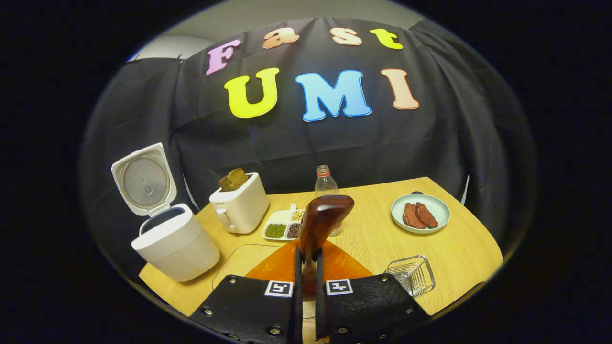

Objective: Close the left gripper, press the button to open the rice cooker; take a wooden spoon from the chopstick holder with the right hand, scoop a spoonful of rice and pour it into the rice cooker, then put the wooden spoon back into the chopstick holder.

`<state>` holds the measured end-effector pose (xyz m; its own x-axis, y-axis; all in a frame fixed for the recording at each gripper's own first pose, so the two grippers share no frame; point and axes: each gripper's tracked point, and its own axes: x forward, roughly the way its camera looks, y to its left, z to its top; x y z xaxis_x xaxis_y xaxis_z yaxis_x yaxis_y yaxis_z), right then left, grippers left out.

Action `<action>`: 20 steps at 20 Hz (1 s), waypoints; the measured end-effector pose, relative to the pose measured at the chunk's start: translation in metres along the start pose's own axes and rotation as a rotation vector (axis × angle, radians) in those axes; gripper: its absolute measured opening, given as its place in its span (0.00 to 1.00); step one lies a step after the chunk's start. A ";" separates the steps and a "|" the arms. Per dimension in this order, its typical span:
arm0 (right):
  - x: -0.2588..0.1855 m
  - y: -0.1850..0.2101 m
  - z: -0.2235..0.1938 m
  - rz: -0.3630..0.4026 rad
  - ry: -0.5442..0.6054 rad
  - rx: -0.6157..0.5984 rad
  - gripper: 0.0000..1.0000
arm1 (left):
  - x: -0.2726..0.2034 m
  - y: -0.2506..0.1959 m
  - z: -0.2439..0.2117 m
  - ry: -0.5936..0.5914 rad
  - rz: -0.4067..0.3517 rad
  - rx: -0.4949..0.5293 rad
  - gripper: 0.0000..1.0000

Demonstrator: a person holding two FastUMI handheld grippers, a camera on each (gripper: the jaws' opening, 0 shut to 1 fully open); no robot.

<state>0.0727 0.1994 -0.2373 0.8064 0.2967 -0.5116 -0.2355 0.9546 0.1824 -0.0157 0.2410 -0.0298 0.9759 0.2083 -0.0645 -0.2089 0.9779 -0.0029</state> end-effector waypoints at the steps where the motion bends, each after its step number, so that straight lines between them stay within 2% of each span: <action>1: 0.004 0.003 -0.009 -0.003 0.015 -0.018 0.11 | 0.000 0.003 0.000 0.001 0.004 0.007 0.97; 4: 0.014 0.012 -0.030 -0.026 0.032 -0.111 0.11 | -0.001 0.007 -0.003 0.009 0.002 0.012 0.99; 6: 0.018 0.022 -0.040 -0.025 0.040 -0.175 0.11 | 0.000 0.007 -0.006 0.018 0.000 0.019 0.96; 9: 0.019 0.039 -0.045 -0.012 0.047 -0.203 0.11 | 0.001 0.006 -0.004 0.014 -0.007 0.013 0.97; 13: 0.020 0.071 -0.057 0.065 0.078 -0.145 0.11 | 0.000 0.002 -0.010 0.027 -0.013 0.002 0.97; 16: 0.020 0.080 -0.058 0.099 0.098 -0.100 0.11 | -0.002 0.000 -0.012 0.030 -0.013 0.008 0.99; 20: 0.018 0.093 -0.059 0.151 0.131 0.082 0.11 | -0.002 0.001 -0.011 0.034 -0.003 0.005 0.99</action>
<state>0.0336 0.2951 -0.2793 0.6868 0.4420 -0.5770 -0.2990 0.8954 0.3300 -0.0183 0.2418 -0.0411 0.9739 0.2044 -0.0985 -0.2052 0.9787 0.0016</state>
